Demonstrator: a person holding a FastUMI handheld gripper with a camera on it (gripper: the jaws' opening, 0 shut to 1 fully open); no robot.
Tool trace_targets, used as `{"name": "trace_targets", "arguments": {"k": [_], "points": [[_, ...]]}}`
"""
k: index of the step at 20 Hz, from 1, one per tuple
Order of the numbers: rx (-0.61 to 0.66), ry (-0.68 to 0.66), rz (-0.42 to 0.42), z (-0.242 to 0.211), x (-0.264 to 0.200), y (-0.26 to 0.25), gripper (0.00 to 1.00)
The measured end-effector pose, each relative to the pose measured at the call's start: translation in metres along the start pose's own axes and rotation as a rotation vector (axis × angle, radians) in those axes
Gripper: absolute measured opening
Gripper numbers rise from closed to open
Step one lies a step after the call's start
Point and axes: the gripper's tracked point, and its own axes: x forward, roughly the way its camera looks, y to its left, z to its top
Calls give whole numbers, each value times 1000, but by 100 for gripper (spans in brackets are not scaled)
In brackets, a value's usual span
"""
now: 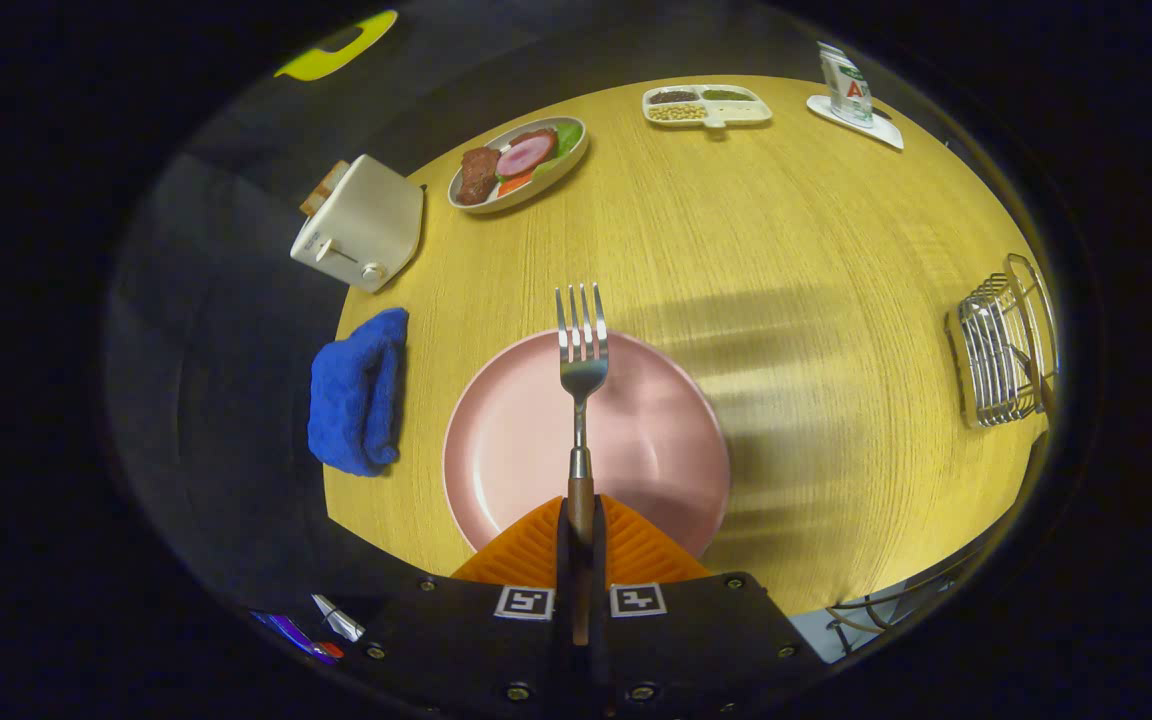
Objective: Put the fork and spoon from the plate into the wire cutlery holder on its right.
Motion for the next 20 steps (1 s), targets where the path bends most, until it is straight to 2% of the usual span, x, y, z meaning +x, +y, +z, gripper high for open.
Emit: {"name": "trace_targets", "arguments": {"k": [7, 10, 20], "points": [[205, -140, -5, 44, -55, -46, 6], [280, -204, -35, 55, -76, -75, 6], [447, -300, -117, 46, -127, -155, 6]]}}
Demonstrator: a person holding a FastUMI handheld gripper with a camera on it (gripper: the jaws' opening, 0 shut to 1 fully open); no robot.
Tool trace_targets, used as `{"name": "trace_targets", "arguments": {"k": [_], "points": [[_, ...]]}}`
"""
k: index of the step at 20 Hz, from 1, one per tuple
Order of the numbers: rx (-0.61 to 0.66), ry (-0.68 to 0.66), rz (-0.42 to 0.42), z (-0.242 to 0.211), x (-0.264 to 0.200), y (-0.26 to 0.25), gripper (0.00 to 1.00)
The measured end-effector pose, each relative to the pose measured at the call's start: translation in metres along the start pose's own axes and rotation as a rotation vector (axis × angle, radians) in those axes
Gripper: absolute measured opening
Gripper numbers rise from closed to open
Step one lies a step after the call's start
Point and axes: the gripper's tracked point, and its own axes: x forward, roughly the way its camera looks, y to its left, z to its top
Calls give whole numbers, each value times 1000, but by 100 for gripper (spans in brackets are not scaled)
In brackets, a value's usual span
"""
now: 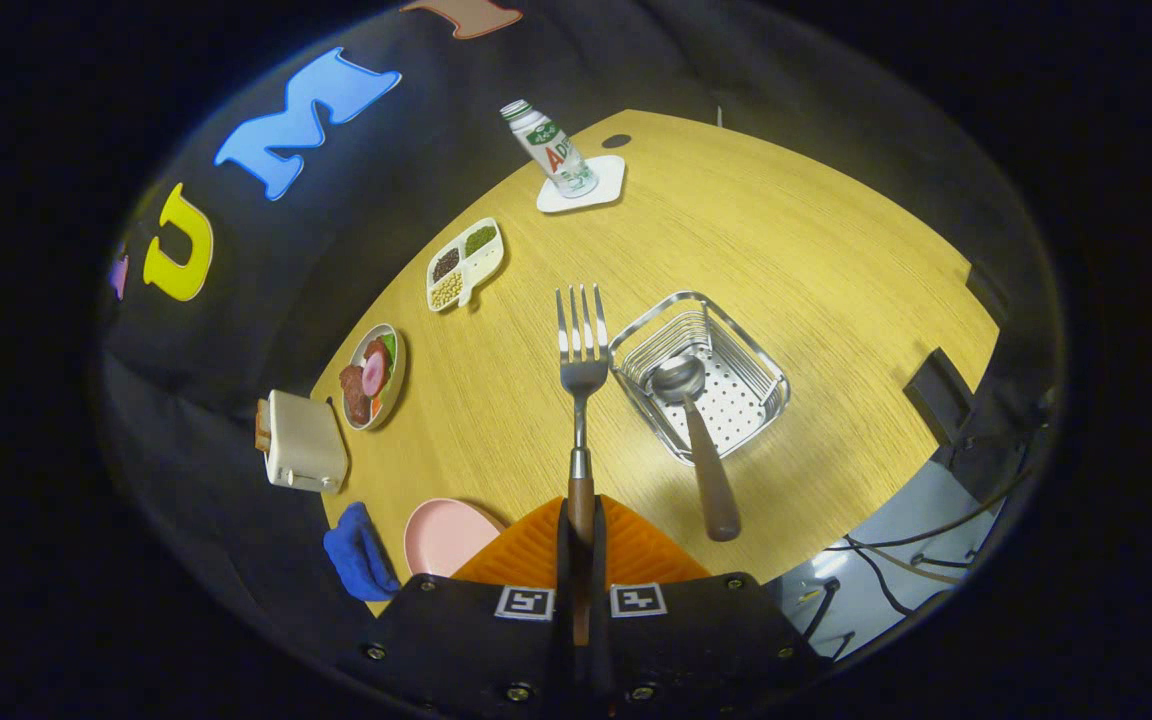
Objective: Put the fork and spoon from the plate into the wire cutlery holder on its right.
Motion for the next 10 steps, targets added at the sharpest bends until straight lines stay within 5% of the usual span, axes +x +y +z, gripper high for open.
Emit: {"name": "trace_targets", "arguments": {"k": [10], "points": [[74, 59, -26, -17, -5, -24, 6]]}}
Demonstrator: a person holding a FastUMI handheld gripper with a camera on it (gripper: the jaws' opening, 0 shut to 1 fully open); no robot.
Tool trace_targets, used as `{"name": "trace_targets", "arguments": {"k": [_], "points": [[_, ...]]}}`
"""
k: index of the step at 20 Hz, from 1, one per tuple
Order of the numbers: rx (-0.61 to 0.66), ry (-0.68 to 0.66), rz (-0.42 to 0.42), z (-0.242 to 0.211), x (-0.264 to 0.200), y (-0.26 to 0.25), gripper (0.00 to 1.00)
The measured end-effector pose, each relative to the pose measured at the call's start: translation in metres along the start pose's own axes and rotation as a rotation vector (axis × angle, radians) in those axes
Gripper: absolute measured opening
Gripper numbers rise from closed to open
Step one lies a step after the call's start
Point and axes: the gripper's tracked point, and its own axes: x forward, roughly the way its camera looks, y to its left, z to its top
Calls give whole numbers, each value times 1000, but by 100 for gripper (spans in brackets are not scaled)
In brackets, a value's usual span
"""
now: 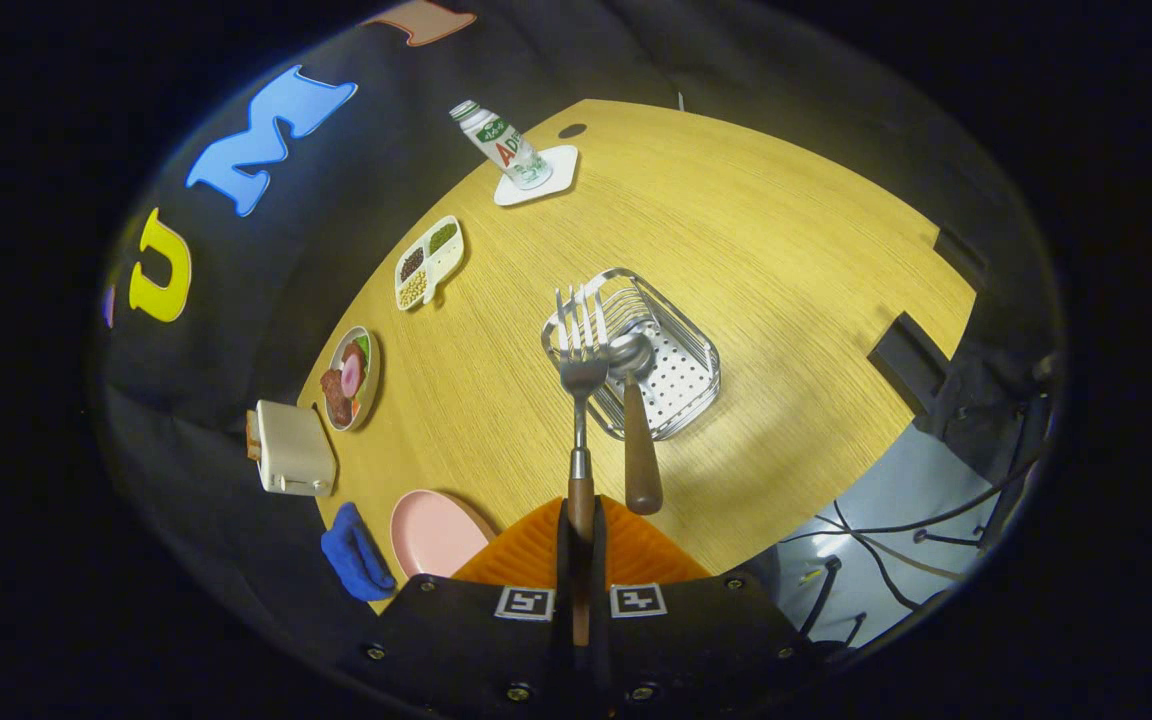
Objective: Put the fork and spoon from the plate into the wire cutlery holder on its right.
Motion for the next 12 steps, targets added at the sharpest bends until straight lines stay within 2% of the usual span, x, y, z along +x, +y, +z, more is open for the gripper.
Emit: {"name": "trace_targets", "arguments": {"k": [12], "points": [[119, 75, -3, -7, 5, -2, 6]]}}
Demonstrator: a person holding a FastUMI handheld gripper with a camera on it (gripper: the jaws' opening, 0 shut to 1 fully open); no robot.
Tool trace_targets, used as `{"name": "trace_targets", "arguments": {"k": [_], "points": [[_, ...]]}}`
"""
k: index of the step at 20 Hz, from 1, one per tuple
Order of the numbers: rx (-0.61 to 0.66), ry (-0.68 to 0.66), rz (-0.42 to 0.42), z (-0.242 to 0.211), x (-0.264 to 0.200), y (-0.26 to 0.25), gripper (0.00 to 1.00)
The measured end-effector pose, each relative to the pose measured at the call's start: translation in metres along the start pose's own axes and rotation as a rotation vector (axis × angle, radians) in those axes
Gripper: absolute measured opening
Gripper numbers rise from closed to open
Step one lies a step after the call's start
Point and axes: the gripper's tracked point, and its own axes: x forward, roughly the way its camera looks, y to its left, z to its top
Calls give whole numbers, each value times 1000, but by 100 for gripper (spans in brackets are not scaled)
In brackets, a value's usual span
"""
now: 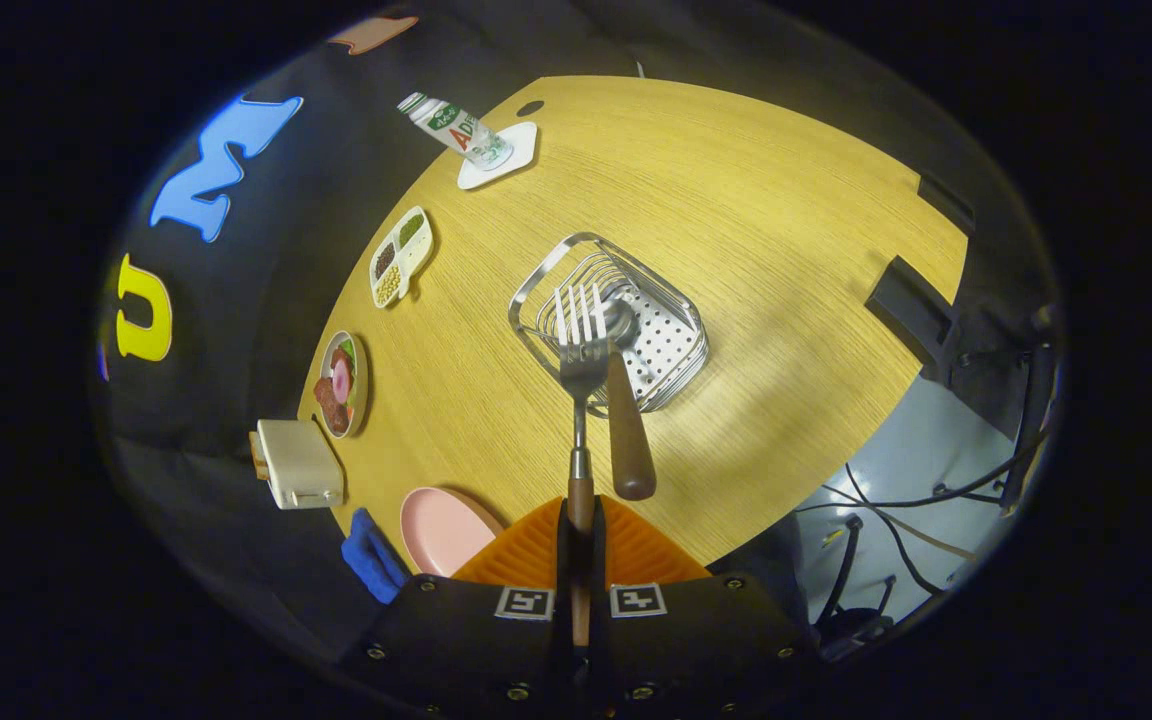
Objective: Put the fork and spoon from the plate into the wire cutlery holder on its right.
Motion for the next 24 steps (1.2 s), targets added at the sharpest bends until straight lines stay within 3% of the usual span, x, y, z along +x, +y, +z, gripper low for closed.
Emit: {"name": "trace_targets", "arguments": {"k": [14, 24], "points": [[67, -64, 37, 23, -13, 4, 15], [82, -75, 46, 24, -19, 1, 15]]}}
